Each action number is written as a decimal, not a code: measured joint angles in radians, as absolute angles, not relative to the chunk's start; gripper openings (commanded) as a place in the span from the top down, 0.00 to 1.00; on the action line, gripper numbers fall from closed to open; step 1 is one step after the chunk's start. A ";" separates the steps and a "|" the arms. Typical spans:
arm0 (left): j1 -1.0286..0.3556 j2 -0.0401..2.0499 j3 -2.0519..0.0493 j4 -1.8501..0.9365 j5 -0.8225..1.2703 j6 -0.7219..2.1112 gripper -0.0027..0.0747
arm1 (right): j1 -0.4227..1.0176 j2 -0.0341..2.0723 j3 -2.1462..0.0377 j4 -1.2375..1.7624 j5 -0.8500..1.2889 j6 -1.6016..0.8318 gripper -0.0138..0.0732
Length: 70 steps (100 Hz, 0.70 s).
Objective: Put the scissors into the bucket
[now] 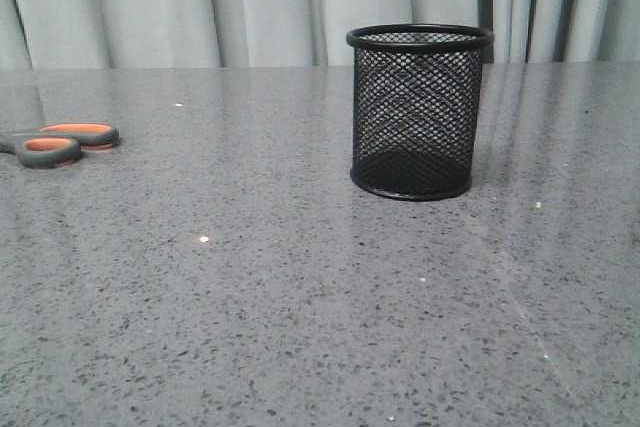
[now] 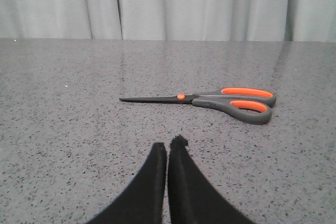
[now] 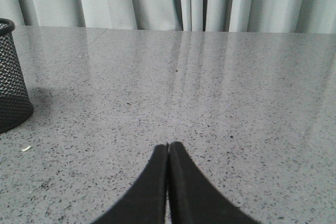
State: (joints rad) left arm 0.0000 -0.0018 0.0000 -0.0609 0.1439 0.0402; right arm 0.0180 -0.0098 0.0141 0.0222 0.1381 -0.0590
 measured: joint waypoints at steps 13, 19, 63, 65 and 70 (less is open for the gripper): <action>0.000 -0.002 0.000 -0.061 0.144 0.040 0.99 | 0.018 -0.010 0.014 0.022 0.138 -0.059 0.89; 0.000 -0.002 0.000 -0.061 0.144 0.040 0.99 | 0.018 -0.010 0.014 0.022 0.138 -0.059 0.89; 0.000 -0.002 0.000 -0.145 0.144 0.040 0.99 | 0.018 -0.010 0.014 0.172 0.121 -0.059 0.89; 0.000 -0.002 0.000 -0.169 0.144 0.040 0.99 | 0.018 -0.010 0.014 0.194 0.117 -0.059 0.89; 0.000 -0.002 0.000 -0.228 0.140 0.040 0.99 | 0.018 -0.010 0.014 0.243 0.102 -0.059 0.89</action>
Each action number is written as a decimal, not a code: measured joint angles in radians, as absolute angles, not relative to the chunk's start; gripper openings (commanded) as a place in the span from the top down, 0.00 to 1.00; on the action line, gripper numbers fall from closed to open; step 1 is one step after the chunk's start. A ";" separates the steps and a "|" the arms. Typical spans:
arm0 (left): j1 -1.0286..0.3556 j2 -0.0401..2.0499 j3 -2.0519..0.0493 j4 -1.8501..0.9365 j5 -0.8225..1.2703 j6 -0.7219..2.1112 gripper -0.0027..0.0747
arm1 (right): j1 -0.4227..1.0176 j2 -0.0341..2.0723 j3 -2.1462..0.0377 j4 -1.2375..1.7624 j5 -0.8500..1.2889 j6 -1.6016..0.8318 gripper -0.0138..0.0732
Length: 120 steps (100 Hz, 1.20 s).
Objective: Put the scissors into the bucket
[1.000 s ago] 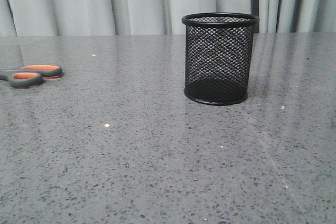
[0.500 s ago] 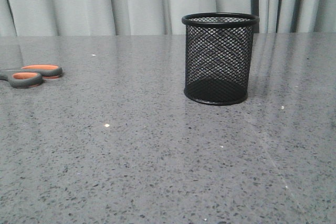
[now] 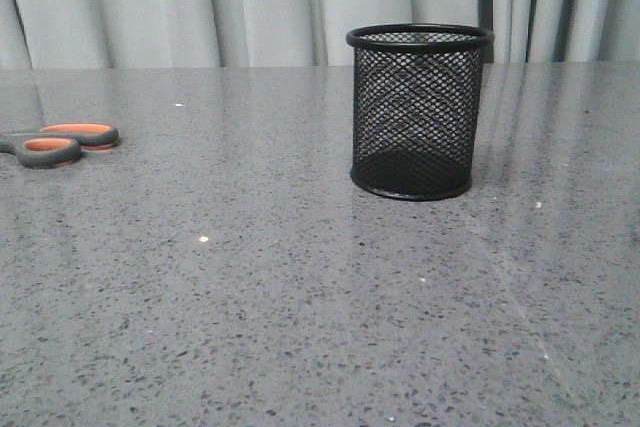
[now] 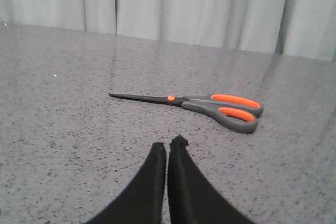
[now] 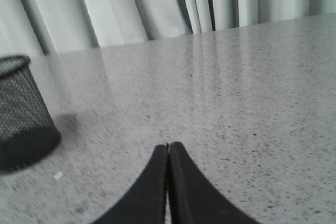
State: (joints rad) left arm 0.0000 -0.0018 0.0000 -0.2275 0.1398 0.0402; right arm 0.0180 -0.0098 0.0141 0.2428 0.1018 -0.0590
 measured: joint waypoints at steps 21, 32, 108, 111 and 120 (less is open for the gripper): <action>0.000 -0.002 0.000 -0.488 0.073 0.040 0.99 | 0.018 -0.010 0.014 0.452 0.031 -0.059 0.89; 0.000 -0.002 0.001 -0.619 0.045 0.039 0.99 | 0.018 -0.010 -0.001 0.480 0.058 -0.059 0.89; 0.000 0.569 -0.777 -0.302 0.816 0.241 0.99 | 0.018 0.667 -0.765 0.290 0.747 -0.133 0.87; 0.000 0.588 -0.788 -0.302 0.830 0.259 0.98 | 0.018 0.675 -0.770 0.290 0.750 -0.143 0.84; 0.000 0.622 -0.808 -0.321 0.852 0.310 0.91 | 0.018 0.687 -0.775 0.290 0.759 -0.165 0.69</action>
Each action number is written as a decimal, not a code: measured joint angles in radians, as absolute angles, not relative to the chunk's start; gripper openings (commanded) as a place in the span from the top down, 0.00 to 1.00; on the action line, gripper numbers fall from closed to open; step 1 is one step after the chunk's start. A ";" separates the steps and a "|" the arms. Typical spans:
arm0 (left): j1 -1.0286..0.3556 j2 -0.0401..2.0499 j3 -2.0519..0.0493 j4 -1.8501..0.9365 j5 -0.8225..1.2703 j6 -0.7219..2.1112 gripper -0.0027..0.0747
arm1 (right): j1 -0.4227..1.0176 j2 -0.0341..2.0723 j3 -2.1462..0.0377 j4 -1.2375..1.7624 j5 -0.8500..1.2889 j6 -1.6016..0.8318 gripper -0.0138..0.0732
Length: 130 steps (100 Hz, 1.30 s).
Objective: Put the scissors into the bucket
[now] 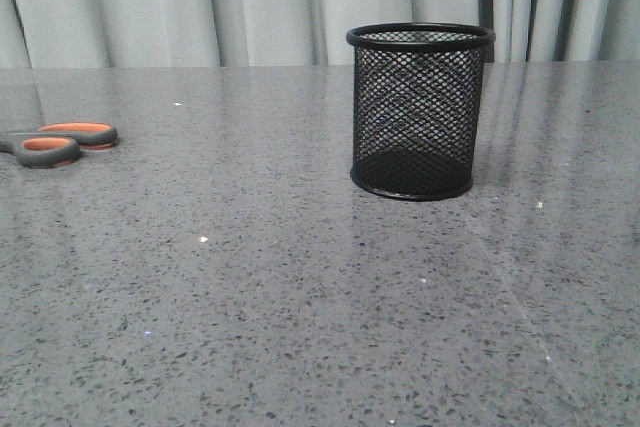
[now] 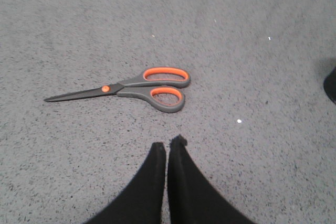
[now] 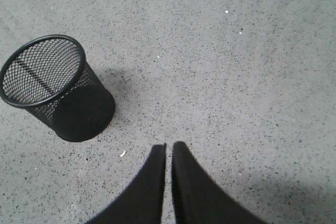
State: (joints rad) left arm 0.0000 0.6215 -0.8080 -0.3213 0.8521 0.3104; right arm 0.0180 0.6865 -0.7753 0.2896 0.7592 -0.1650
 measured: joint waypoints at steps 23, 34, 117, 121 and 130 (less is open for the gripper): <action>0.000 0.675 -0.815 -0.398 0.860 0.381 0.49 | 0.018 0.687 -0.775 0.291 0.767 -0.176 0.34; 0.000 0.692 -0.815 -0.411 0.862 0.403 0.43 | 0.018 0.687 -0.777 0.291 0.767 -0.182 0.34; -0.005 1.658 -1.625 -0.363 1.238 0.746 0.46 | 0.081 0.687 -0.777 0.291 0.767 -0.221 0.34; -0.008 1.694 -1.643 -0.362 1.238 0.783 0.46 | 0.090 0.687 -0.777 0.290 0.767 -0.221 0.34; -0.016 1.741 -1.662 -0.357 1.238 0.939 0.46 | 0.113 0.687 -0.777 0.288 0.767 -0.223 0.34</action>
